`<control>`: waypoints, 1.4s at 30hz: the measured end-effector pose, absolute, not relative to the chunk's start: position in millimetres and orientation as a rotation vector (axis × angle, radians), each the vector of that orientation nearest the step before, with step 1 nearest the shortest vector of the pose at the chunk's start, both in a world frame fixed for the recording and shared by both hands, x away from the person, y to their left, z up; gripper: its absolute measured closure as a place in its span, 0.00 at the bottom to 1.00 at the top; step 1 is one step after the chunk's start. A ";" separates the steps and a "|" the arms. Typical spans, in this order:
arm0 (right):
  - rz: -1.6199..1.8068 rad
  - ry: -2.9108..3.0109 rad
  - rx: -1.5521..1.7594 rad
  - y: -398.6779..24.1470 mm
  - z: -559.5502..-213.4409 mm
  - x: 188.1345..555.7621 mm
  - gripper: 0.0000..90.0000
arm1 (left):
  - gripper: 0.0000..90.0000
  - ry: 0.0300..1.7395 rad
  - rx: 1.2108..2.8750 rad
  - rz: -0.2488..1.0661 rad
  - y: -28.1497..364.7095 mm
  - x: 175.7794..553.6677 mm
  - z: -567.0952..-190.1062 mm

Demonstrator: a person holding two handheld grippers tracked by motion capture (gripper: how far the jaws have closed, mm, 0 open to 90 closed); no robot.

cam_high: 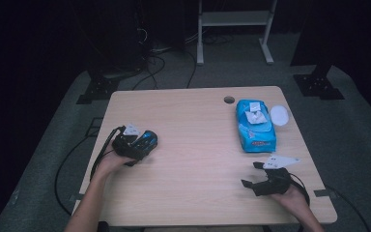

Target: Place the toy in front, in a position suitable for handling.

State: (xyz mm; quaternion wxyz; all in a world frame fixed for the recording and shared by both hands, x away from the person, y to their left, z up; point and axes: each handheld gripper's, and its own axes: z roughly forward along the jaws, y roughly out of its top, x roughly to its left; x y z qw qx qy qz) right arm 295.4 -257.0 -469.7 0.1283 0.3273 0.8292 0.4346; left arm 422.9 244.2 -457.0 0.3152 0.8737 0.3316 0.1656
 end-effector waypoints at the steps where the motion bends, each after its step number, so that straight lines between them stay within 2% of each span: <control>1: 1.263 2.414 0.950 -256.8 -469.7 295.3 0.16 | 0.17 0.879 2.307 0.424 245.7 423.8 -458.2; 4: 1.265 2.413 0.948 -256.6 -469.8 295.0 0.16 | 0.17 0.912 2.310 0.372 248.9 425.8 -462.1; 6: 1.261 2.417 0.953 -256.4 -470.3 295.7 0.16 | 0.22 0.898 2.335 0.358 250.2 426.2 -463.6; 11: 1.257 2.420 0.950 -255.8 -470.3 294.9 0.16 | 0.28 0.939 2.298 0.330 252.7 428.2 -465.7; 20: 1.251 2.424 0.937 -253.8 -470.5 294.6 0.16 | 0.29 0.912 2.338 0.392 247.2 426.8 -463.9; 28: 1.253 2.418 0.942 -254.3 -470.5 295.2 0.16 | 0.29 0.912 2.341 0.379 248.7 425.6 -463.4; 42: 1.253 2.417 0.941 -253.7 -470.1 295.3 0.16 | 0.29 0.900 2.274 0.408 248.9 419.8 -443.8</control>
